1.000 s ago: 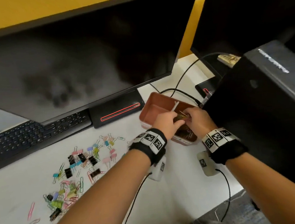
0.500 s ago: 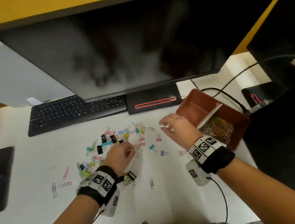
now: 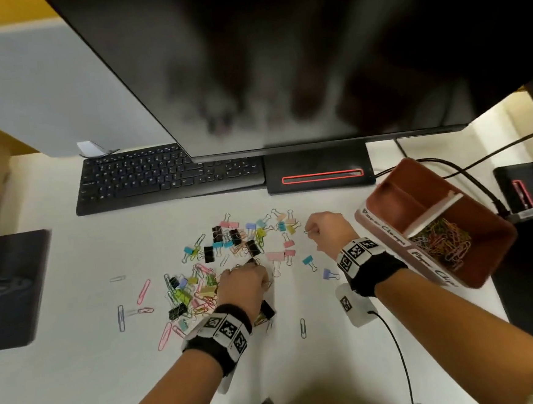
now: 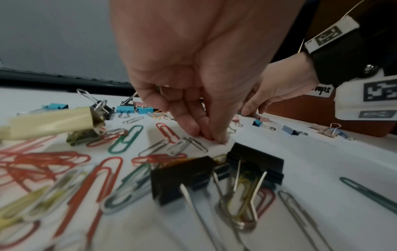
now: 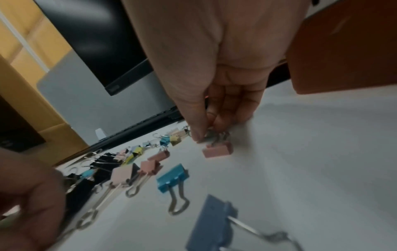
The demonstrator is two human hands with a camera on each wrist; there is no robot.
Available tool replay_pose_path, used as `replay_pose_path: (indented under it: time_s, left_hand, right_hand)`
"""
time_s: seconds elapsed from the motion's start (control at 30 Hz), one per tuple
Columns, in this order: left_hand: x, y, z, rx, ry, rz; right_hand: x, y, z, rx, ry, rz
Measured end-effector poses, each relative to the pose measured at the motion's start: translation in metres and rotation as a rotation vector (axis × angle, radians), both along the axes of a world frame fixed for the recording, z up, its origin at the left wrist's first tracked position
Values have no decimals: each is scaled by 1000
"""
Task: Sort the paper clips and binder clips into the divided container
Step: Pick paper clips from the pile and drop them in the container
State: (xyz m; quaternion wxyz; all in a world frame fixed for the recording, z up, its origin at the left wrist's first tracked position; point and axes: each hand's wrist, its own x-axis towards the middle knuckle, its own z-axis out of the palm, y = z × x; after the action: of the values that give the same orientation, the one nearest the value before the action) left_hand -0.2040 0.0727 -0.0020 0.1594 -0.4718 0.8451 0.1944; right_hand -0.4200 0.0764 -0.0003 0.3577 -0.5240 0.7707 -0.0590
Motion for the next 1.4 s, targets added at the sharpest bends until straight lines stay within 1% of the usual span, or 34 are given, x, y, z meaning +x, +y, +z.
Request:
replay_pose_path:
  time_s: [0.07,0.13,0.2,0.27,0.33,0.4,0.5,0.6,0.67,0.77,0.8,0.87,0.97,1.03,1.13,1.23,1.3,1.4]
  left_hand:
    - [0,1,-2,-49,-2,-30]
    - [-1,2,-3,-60,15,-43]
    - [-1,2,-5,-50,42,-52]
    - [1,2,-7,-25,77,-41]
    - [5,0,-9,-18,133,-7]
    - [8,0,-11,-7,177,17]
    - [5,2,-12,-17,176,16]
    - [-3,5,-12,-68,152,19]
    - [-7,5,-11,-78,121,8]
    - [-7,4,-11,-42,102,-31]
    - [-5,3,-10,-19,126,-32]
    - [2,-1,-6,-12,235,-16]
    - [22,-13,12,-30,420,101]
    - [42,-22,26,-33,478,181]
    - [78,-29,38,-27,492,277]
    - [109,-21,36,48,482,335]
    - [122,-7,30,74,457,291]
    - [129,19,13,62,464,133]
  right_hand:
    - [3,7,8,-54,13,83]
    - [6,19,17,-128,-60,153]
    - [11,36,24,-137,-134,248]
    - [16,55,22,-87,-159,376]
    - [22,74,15,14,-150,495]
    - [28,89,8,93,-164,569]
    - [38,103,1,113,-176,661]
    - [47,108,-3,94,-118,756]
    - [51,109,-4,52,-89,757]
    - [54,110,-6,1,-118,681]
    - [54,110,-6,1,-133,648]
    - [53,110,-6,25,-129,624]
    - [54,110,-7,62,-74,666]
    - [54,110,-7,73,-71,652]
    - [52,109,-3,90,-75,631]
    - [54,105,-1,20,-125,598]
    - [64,102,0,-28,-169,602]
    - [91,98,1,-45,-224,696]
